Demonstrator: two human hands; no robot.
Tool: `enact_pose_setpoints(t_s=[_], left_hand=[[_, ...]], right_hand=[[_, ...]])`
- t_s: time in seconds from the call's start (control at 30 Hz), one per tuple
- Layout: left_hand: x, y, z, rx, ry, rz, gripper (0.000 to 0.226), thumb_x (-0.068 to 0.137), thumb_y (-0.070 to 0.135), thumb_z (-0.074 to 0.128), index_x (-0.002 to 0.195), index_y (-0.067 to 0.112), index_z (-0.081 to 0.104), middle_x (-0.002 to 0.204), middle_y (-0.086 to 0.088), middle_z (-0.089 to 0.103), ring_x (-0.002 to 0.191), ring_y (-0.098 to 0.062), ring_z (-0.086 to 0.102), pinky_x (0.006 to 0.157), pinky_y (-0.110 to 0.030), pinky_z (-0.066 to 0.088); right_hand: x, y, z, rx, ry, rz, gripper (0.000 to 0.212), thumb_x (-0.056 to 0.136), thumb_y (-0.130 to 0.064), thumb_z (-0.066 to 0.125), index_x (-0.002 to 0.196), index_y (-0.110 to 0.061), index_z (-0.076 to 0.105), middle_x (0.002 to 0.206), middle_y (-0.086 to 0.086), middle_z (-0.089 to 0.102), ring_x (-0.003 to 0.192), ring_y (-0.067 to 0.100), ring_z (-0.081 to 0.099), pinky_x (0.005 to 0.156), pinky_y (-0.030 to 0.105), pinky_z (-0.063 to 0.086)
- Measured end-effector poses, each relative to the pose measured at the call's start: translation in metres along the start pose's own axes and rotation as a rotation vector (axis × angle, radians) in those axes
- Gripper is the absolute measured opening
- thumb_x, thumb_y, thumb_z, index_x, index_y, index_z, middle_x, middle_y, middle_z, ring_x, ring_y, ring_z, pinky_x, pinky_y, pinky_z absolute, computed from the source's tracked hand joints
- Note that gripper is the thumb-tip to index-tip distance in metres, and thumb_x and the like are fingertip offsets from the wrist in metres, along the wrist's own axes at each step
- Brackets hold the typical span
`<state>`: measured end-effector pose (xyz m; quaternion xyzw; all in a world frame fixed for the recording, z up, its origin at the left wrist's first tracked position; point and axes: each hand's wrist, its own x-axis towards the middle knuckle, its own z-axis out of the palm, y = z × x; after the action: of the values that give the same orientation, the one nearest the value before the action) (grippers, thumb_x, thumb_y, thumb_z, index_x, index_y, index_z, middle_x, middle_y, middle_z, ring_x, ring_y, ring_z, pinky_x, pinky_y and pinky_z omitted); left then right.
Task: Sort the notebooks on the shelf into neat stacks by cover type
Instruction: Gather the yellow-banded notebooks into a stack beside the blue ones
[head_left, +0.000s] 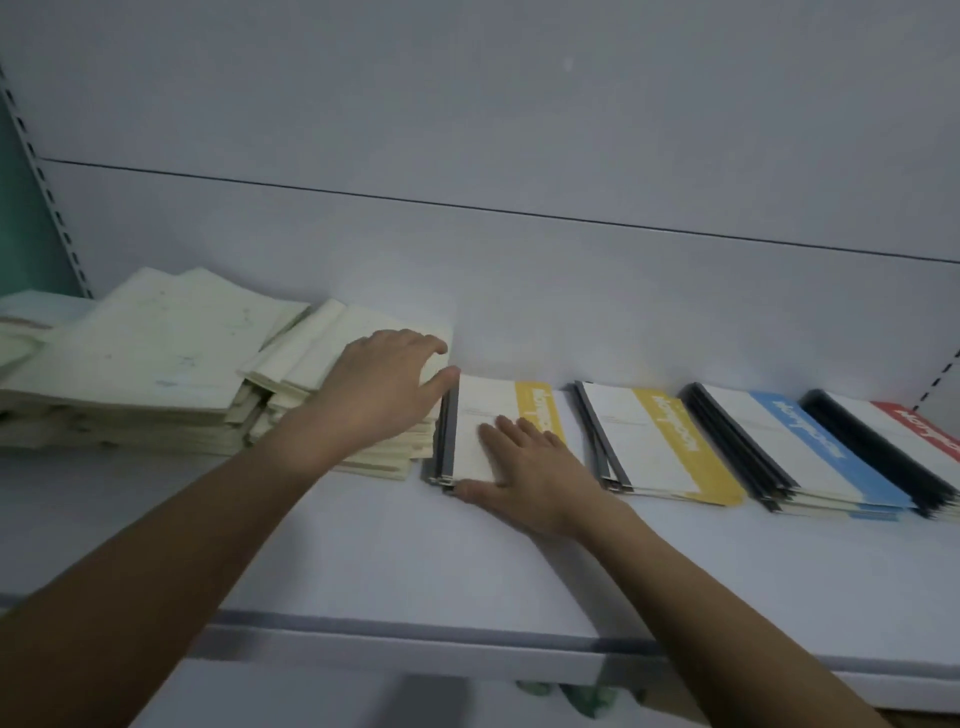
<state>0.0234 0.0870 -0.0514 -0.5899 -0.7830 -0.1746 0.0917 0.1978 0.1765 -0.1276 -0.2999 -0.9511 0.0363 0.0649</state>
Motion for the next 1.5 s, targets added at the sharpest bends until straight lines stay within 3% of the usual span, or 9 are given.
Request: enact_pose_setpoints(t_s=[0.33, 0.5, 0.73, 0.87, 0.97, 1.1, 1.3, 1.4, 1.5], left_hand=[[0.004, -0.009, 0.004, -0.320, 0.176, 0.020, 0.023, 0.096, 0.030, 0.049, 0.112, 0.022, 0.064, 0.114, 0.006, 0.064, 0.110, -0.018, 0.053, 0.091, -0.033, 0.041], [0.005, 0.008, -0.018, -0.672, 0.114, 0.011, 0.017, 0.090, 0.025, 0.053, 0.083, 0.027, 0.068, 0.084, 0.011, 0.069, 0.081, -0.011, 0.064, 0.074, -0.027, 0.049], [-0.001, 0.010, -0.028, -0.962, -0.176, -0.128, 0.025, 0.094, 0.021, 0.050, 0.084, 0.009, 0.069, 0.082, -0.006, 0.073, 0.066, -0.027, 0.072, 0.056, -0.031, 0.054], [-0.016, 0.021, -0.032, -1.085, -0.254, -0.240, 0.049, 0.100, 0.039, 0.043, 0.085, 0.000, 0.069, 0.083, -0.015, 0.073, 0.067, -0.031, 0.072, 0.058, -0.030, 0.057], [-0.022, 0.038, -0.032, -1.358, -0.389, -0.386, 0.061, 0.094, 0.061, 0.044, 0.108, 0.005, 0.064, 0.099, -0.016, 0.073, 0.079, -0.034, 0.073, 0.071, -0.038, 0.060], [-0.023, 0.051, -0.031, -1.514, -0.243, -0.501, 0.032, 0.099, 0.025, 0.051, 0.125, 0.008, 0.057, 0.106, -0.012, 0.070, 0.083, -0.023, 0.068, 0.070, -0.034, 0.058], [-0.028, 0.026, -0.030, -1.548, -0.001, -0.557, 0.036, 0.099, 0.005, 0.047, 0.134, 0.014, 0.050, 0.121, -0.010, 0.064, 0.089, -0.020, 0.065, 0.068, -0.034, 0.053], [-0.031, 0.022, -0.028, -1.527, 0.037, -0.598, 0.037, 0.099, 0.004, 0.047, 0.135, 0.013, 0.050, 0.121, -0.010, 0.063, 0.087, -0.021, 0.065, 0.065, -0.035, 0.052], [-0.035, 0.013, -0.029, -1.502, 0.083, -0.592, 0.039, 0.099, 0.003, 0.047, 0.136, 0.015, 0.049, 0.121, -0.009, 0.063, 0.090, -0.020, 0.065, 0.065, -0.034, 0.052]], right_hand=[[-0.026, -0.020, -0.039, 0.110, -0.137, 0.097, 0.071, 0.084, -0.071, 0.046, 0.127, -0.016, 0.053, 0.129, 0.002, 0.057, 0.118, 0.025, 0.051, 0.095, 0.041, 0.042], [-0.028, -0.016, -0.046, 0.227, 0.198, 0.272, 0.025, 0.088, -0.022, 0.061, 0.110, -0.027, 0.071, 0.106, -0.010, 0.072, 0.096, 0.013, 0.065, 0.083, 0.029, 0.050], [-0.040, -0.007, -0.053, 0.412, 0.091, 0.192, 0.010, 0.083, -0.045, 0.069, 0.089, -0.053, 0.070, 0.082, -0.023, 0.064, 0.074, -0.002, 0.057, 0.068, 0.025, 0.044], [-0.041, -0.010, -0.070, 0.473, 0.611, 0.212, 0.034, 0.096, -0.031, 0.055, 0.062, -0.028, 0.055, 0.047, -0.006, 0.041, 0.047, 0.009, 0.033, 0.051, 0.028, 0.029], [-0.045, -0.035, -0.065, 0.428, 0.682, 0.046, 0.018, 0.096, -0.025, 0.057, 0.106, -0.033, 0.071, 0.085, -0.023, 0.068, 0.074, -0.002, 0.059, 0.068, 0.013, 0.044], [-0.051, -0.042, -0.051, 0.328, 0.405, -0.198, 0.065, 0.092, -0.037, 0.062, 0.149, -0.034, 0.031, 0.153, -0.012, 0.035, 0.139, 0.006, 0.033, 0.106, 0.021, 0.033], [-0.048, 0.006, -0.032, 0.338, 0.182, -0.010, 0.110, 0.070, -0.063, 0.071, 0.153, -0.030, 0.006, 0.160, -0.010, 0.013, 0.146, 0.017, 0.018, 0.115, 0.041, 0.028], [-0.052, 0.017, -0.019, 0.265, -0.066, 0.035, 0.089, 0.084, -0.056, 0.063, 0.153, -0.022, 0.019, 0.160, -0.001, 0.018, 0.147, 0.019, 0.016, 0.116, 0.036, 0.019], [-0.052, 0.025, -0.012, 0.190, 0.047, 0.020, 0.044, 0.096, -0.054, 0.045, 0.128, -0.025, 0.053, 0.134, 0.003, 0.055, 0.124, 0.026, 0.049, 0.097, 0.038, 0.041]])
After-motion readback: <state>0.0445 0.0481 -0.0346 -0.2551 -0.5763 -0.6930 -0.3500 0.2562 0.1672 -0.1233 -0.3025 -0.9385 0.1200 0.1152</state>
